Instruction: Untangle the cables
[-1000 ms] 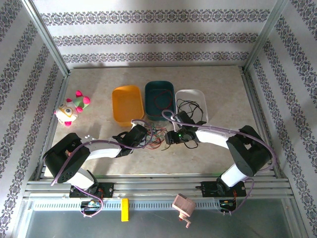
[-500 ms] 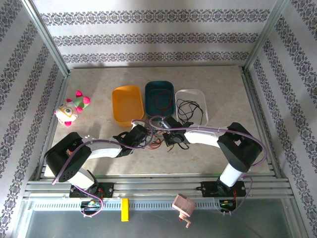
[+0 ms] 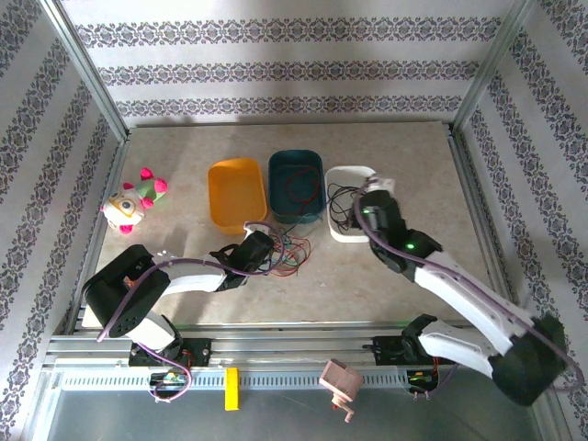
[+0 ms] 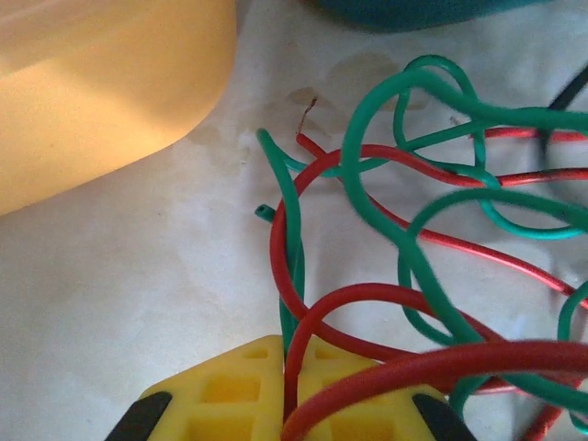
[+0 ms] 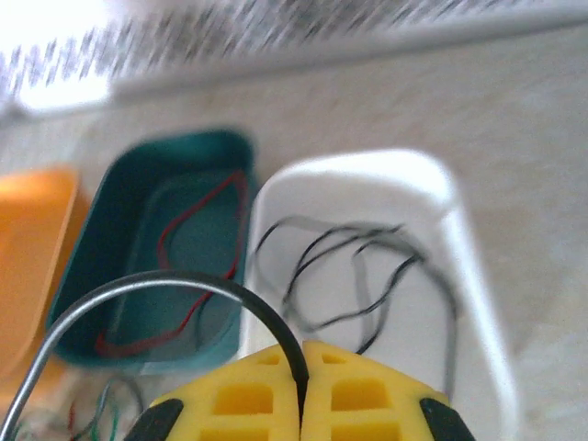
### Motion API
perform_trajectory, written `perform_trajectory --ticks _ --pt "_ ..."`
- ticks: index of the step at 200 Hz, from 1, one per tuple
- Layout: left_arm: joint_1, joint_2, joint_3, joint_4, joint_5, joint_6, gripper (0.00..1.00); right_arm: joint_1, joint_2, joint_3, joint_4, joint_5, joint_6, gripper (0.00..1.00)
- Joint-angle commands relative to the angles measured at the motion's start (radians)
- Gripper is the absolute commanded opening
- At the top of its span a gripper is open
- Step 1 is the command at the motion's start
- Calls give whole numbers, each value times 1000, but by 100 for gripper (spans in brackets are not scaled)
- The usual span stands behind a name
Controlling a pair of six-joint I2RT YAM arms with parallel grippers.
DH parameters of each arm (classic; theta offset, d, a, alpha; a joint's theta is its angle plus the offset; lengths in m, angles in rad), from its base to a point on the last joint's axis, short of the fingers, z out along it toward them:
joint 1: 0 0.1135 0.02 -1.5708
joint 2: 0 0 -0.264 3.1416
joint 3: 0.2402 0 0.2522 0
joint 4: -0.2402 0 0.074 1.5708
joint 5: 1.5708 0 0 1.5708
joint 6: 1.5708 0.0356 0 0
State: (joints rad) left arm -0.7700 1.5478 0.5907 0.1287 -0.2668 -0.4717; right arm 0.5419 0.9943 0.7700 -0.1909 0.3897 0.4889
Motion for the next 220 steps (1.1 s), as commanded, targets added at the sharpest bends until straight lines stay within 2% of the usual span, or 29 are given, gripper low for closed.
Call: perform_trajectory --ticks 1,37,95,122,155,184,220 --pt "12 14 23 4 -22 6 0 -145 -130 -60 43 -21 119 0" --pt "12 23 27 3 -22 7 0 -438 -216 -102 52 -282 247 0" --pt "12 29 31 -28 -54 -8 0 -612 -264 -127 188 -442 331 0" --pt "12 32 32 -30 -53 -7 0 -627 -205 -58 204 -530 303 0" --pt "12 32 32 -28 -52 -7 0 -626 -162 38 230 -549 230 0" --pt "12 35 35 -26 -46 -5 0 -623 -90 141 252 -631 200 0" --pt "12 35 38 -26 -44 -4 0 -556 -22 186 271 -680 169 0"
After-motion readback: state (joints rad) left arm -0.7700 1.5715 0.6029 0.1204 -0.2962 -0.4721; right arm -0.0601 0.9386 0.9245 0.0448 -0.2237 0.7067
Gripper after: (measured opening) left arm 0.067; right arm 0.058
